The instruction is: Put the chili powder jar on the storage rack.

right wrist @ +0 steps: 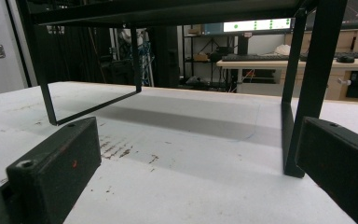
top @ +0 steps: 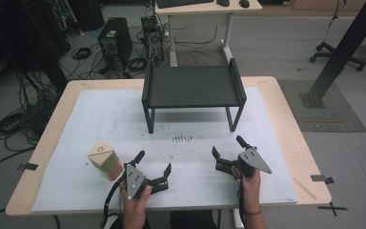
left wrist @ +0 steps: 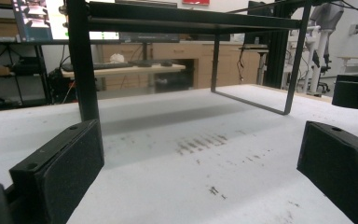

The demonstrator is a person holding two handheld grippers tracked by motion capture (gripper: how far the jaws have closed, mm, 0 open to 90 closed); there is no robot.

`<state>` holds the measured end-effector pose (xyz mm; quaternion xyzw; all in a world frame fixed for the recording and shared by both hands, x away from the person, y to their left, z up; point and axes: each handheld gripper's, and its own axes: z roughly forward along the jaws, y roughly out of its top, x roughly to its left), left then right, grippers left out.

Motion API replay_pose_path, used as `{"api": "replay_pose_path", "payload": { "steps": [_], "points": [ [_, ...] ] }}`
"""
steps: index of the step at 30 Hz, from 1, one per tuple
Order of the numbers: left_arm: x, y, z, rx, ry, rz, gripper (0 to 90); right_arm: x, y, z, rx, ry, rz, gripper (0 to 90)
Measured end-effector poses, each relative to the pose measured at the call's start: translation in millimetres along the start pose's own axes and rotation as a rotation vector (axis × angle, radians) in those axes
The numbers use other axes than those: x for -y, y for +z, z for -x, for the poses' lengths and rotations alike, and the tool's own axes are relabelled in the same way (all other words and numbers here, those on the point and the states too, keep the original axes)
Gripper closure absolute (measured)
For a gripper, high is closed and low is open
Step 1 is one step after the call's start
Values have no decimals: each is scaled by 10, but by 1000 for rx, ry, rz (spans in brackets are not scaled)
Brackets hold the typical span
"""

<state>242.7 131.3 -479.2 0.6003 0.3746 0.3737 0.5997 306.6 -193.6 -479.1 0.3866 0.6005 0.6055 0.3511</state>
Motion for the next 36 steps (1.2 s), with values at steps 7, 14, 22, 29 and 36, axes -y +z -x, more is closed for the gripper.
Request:
{"api": "replay_pose_path", "payload": {
  "steps": [7,14,22,29,36],
  "points": [
    [0,-90,8,-10,0,0,7,0,0,-3,-3,-4,-1,0],
    [-1,-158,14,-17,2,-1,7,0,-1,-2,-5,-5,1,0],
    [0,-239,13,-17,1,-1,7,1,-3,-1,-8,-5,4,0],
    [4,-305,9,-13,3,15,7,0,-2,2,-11,-5,3,0],
    [5,-336,14,-15,13,19,7,-1,-1,2,-13,-4,2,0]
  ]
}}
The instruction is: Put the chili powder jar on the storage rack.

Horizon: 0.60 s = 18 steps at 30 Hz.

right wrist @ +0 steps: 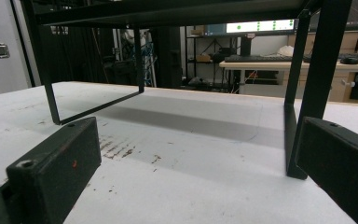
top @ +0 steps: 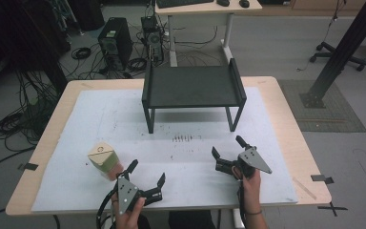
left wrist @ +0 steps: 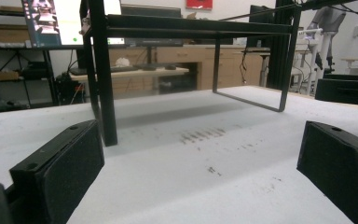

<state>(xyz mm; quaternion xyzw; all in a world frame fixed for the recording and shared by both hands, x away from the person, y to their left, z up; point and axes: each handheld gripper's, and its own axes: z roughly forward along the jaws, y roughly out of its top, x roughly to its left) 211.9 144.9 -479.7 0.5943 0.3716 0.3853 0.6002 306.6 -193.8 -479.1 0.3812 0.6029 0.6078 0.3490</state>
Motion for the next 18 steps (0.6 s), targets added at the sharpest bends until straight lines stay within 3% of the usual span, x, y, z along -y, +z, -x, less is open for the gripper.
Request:
{"api": "replay_pose_path", "payload": {
  "steps": [18],
  "points": [
    [-12,-143,-10,-1,-2,-18,4,0,0,3,-6,0,0,0]
  ]
}}
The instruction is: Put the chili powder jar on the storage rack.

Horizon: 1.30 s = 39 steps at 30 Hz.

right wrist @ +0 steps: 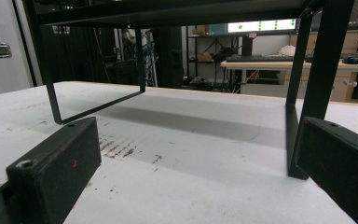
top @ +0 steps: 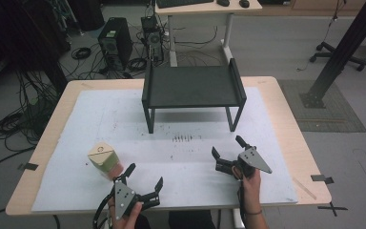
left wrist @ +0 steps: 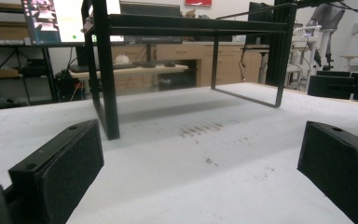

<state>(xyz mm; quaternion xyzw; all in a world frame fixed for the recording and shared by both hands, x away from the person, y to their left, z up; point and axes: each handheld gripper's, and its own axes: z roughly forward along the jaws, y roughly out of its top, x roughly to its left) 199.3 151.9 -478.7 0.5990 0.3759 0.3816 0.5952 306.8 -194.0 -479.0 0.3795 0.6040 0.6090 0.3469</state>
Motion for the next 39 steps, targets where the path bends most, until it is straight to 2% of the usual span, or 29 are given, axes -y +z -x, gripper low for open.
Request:
{"api": "replay_pose_path", "payload": {
  "steps": [13,28,39],
  "points": [
    [-21,-171,-41,-8,-10,-1,4,1,-2,-2,0,-2,1,0],
    [-34,-407,-136,-31,14,-12,3,1,-3,-2,2,-3,3,0],
    [-82,-567,-273,-45,16,-16,3,1,-3,-2,0,-3,4,0]
  ]
}}
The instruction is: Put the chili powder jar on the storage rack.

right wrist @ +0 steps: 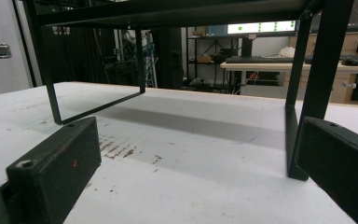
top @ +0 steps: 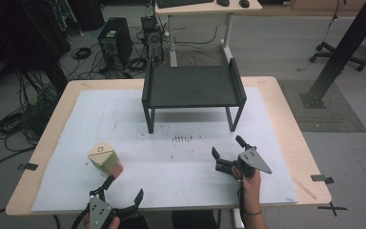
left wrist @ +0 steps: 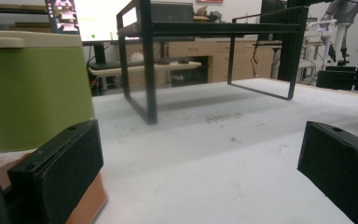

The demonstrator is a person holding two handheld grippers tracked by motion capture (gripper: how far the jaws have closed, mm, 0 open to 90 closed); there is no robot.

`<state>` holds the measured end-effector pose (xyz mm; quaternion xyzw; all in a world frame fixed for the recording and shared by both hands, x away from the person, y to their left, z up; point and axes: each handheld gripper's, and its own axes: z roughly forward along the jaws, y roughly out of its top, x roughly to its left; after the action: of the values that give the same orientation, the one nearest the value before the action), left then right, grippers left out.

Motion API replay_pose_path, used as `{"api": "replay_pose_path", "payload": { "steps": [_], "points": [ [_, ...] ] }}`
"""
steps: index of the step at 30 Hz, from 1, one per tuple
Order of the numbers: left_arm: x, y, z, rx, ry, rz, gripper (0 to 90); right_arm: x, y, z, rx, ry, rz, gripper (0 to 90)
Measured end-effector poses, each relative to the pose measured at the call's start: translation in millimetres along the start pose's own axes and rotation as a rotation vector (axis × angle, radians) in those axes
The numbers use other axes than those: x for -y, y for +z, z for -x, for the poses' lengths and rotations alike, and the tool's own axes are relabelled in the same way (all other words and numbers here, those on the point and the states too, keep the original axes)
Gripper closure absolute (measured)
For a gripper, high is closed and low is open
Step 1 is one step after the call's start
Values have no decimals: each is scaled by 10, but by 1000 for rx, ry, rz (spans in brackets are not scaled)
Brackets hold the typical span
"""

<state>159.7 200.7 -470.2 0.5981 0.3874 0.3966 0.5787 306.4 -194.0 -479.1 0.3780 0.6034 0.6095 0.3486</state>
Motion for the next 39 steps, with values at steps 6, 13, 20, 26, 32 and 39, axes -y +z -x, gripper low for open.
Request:
{"api": "replay_pose_path", "payload": {
  "steps": [6,13,20,26,32,39],
  "points": [
    [-15,-63,-110,-10,-2,4,2,-1,1,2,0,3,-1,0],
    [-30,-137,-235,-19,0,8,2,-1,2,3,0,5,-1,0],
    [-9,-184,-337,-28,-8,7,2,-1,1,5,-1,9,-2,0],
    [-7,-186,-412,-29,-12,9,2,-2,3,8,-2,13,-3,0],
    [-9,-183,-528,-28,-19,18,2,-2,3,7,-1,11,-3,0],
    [14,-184,-684,-22,-31,23,2,-1,0,6,1,13,0,0]
  ]
}}
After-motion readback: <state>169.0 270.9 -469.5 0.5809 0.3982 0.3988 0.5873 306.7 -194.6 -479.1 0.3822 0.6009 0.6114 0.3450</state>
